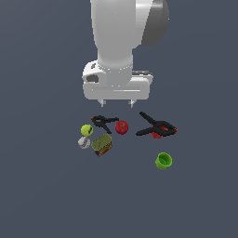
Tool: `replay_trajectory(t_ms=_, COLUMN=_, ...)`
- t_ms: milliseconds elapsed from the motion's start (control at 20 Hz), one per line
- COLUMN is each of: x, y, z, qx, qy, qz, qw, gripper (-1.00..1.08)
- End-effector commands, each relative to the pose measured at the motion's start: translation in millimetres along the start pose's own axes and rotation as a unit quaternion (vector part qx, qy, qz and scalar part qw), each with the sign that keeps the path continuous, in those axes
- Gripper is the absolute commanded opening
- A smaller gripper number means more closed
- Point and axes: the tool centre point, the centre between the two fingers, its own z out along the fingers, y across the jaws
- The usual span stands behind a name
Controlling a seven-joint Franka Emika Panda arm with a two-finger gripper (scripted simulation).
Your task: Pick up a designated object from a clutter of objects.
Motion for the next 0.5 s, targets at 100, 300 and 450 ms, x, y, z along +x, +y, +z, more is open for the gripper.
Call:
replay_trajectory(t_ms=100, x=-1, y=-2, z=1, qx=-0.001, qy=-0.001, qz=-0.001, qw=1.0, gripper=1.0)
replay_trajectory(t_ms=300, x=-6, y=-18, z=7, qx=-0.005, qy=-0.012, qz=-0.011, qw=0.9999, gripper=1.0)
replay_trajectory(t_ms=450, x=-8, y=-26, z=11, qx=-0.007, qy=-0.017, qz=-0.016, qw=0.9997, gripper=1.0)
